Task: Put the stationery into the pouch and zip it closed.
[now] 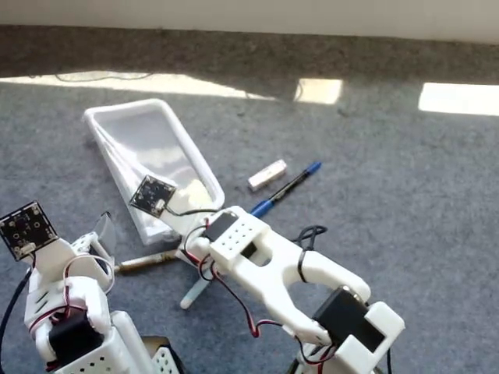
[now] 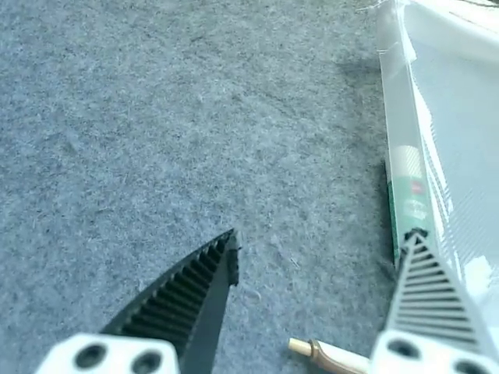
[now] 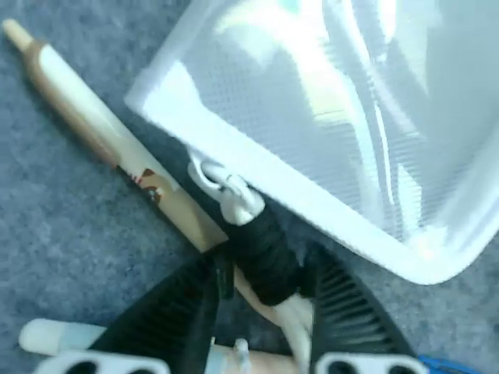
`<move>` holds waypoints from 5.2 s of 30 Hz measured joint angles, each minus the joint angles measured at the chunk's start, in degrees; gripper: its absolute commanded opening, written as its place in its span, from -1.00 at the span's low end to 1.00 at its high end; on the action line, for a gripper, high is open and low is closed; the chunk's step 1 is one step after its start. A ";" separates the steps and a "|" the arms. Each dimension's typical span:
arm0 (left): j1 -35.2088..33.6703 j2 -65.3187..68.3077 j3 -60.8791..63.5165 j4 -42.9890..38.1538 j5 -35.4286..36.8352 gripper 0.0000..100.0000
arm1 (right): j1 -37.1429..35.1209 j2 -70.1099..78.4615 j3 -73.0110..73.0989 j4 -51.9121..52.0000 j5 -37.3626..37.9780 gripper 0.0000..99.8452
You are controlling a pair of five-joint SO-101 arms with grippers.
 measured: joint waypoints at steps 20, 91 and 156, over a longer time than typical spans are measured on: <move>9.58 0.00 -3.16 3.87 -0.09 -0.38 | 4.31 -23.47 4.22 4.57 0.18 -0.99; 16.18 0.00 6.24 -11.96 -7.91 -0.99 | 9.67 -34.90 12.40 2.29 -2.46 -0.99; 16.62 0.26 4.92 -9.32 -1.05 -0.37 | 7.30 -67.25 16.97 10.20 -7.12 -0.99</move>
